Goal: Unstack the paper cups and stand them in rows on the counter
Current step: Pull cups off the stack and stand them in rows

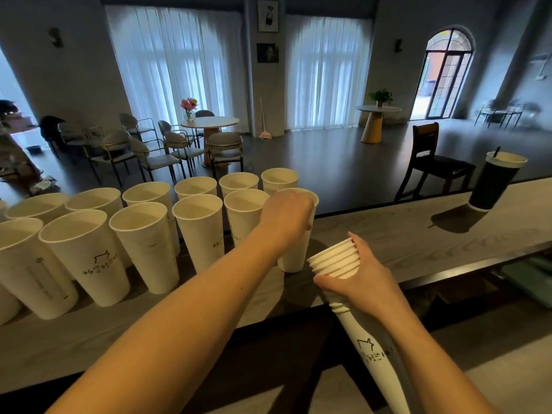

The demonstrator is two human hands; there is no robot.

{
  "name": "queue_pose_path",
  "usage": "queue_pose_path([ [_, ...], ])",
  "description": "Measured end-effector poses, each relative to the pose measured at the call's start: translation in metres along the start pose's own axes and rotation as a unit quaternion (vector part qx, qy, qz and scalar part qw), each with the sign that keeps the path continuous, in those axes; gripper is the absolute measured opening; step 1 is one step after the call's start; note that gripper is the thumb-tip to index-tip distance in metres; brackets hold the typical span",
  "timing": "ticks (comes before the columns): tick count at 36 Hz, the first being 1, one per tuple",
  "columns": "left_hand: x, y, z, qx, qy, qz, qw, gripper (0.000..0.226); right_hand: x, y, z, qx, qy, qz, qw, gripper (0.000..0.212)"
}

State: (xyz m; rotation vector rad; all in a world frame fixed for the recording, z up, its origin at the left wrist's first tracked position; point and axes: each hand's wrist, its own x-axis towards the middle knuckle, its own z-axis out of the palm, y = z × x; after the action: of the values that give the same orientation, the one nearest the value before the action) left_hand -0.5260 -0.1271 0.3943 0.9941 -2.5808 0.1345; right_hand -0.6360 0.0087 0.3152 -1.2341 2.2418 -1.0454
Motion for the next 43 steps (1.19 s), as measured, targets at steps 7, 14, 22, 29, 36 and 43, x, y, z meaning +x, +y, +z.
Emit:
queue_pose_path([
  [7, 0.013, -0.002, 0.018, 0.038, 0.010, -0.016, 0.999, 0.033, 0.002, 0.001, 0.006, -0.006, -0.005, -0.006, 1.000, 0.119],
  [14, 0.027, -0.002, 0.020, 0.009, -0.026, -0.046, 0.999, 0.035, 0.005, -0.001, 0.006, 0.000, -0.013, -0.004, 1.000, 0.118],
  [22, -0.013, -0.008, -0.015, -0.162, 0.110, -0.011, 0.981, 0.033, -0.009, -0.018, 0.001, 0.025, -0.042, -0.033, 0.998, 0.113],
  [29, -0.069, -0.029, -0.030, -0.153, 0.050, 0.013, 0.987, 0.028, -0.028, -0.040, 0.023, 0.061, -0.067, -0.036, 0.995, 0.100],
  [36, -0.097, -0.039, -0.016, -0.177, -0.054, 0.015, 0.983, 0.020, -0.047, -0.046, 0.029, 0.021, -0.054, -0.032, 0.998, 0.101],
  [43, -0.105, -0.039, -0.009, -0.169, -0.105, 0.017, 0.980, 0.035, -0.054, -0.046, 0.020, 0.047, -0.039, -0.042, 0.997, 0.093],
])
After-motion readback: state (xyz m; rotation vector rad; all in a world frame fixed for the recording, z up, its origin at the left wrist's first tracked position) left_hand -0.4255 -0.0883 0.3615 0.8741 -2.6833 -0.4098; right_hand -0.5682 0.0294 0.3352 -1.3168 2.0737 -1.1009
